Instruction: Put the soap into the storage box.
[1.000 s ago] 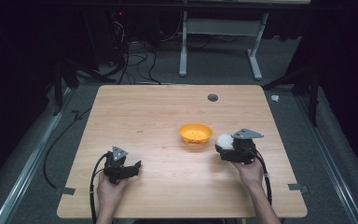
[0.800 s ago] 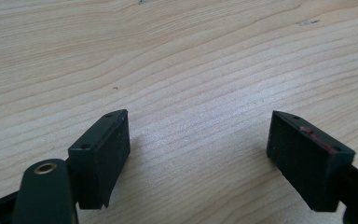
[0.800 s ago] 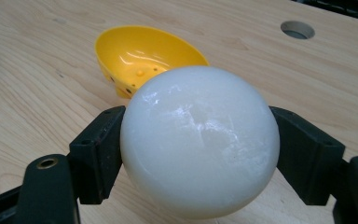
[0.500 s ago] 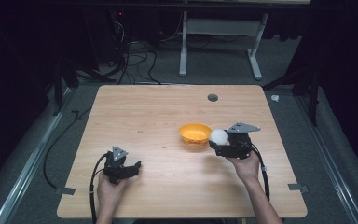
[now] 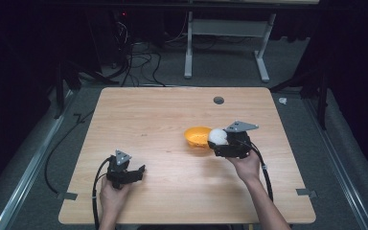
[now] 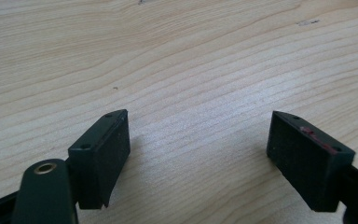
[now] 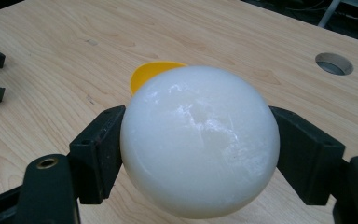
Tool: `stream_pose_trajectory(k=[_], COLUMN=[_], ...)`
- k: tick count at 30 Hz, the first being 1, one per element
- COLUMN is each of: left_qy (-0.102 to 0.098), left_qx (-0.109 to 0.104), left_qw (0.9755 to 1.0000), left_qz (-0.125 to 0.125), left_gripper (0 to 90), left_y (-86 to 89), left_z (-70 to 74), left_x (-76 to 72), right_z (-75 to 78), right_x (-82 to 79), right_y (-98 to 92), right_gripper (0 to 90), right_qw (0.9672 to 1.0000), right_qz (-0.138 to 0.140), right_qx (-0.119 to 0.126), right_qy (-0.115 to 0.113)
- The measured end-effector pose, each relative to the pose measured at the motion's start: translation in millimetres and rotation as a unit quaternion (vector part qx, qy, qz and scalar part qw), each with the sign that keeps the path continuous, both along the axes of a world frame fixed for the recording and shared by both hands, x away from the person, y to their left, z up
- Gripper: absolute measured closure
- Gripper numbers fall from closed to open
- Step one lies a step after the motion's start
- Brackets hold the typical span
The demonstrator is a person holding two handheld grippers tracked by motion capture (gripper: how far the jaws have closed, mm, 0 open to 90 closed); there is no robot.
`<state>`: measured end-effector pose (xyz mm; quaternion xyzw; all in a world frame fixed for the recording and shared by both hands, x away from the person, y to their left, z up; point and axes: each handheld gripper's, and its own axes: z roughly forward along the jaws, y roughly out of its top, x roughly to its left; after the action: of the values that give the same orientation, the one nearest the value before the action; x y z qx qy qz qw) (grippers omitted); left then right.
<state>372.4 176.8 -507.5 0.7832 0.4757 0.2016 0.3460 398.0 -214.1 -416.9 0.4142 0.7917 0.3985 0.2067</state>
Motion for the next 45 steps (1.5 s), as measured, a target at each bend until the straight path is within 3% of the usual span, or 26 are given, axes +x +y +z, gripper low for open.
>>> stream_pose_trajectory(k=[20,45], left_qy=[0.001,0.001], left_qx=[0.0,0.0], left_qw=[1.0,1.0], left_qz=[-0.001,-0.001], left_gripper=[21.7,21.6], left_y=[0.2,0.2], left_z=[0.1,0.1], left_x=[0.0,0.0], right_z=[7.3,-8.9], right_x=[18.6,48.2], right_y=[22.2,33.9], right_gripper=[24.6,24.5], right_qw=[0.9998,0.9998], right_qz=[0.018,0.002], right_qx=[0.002,-0.01], right_qy=[0.0,0.019])
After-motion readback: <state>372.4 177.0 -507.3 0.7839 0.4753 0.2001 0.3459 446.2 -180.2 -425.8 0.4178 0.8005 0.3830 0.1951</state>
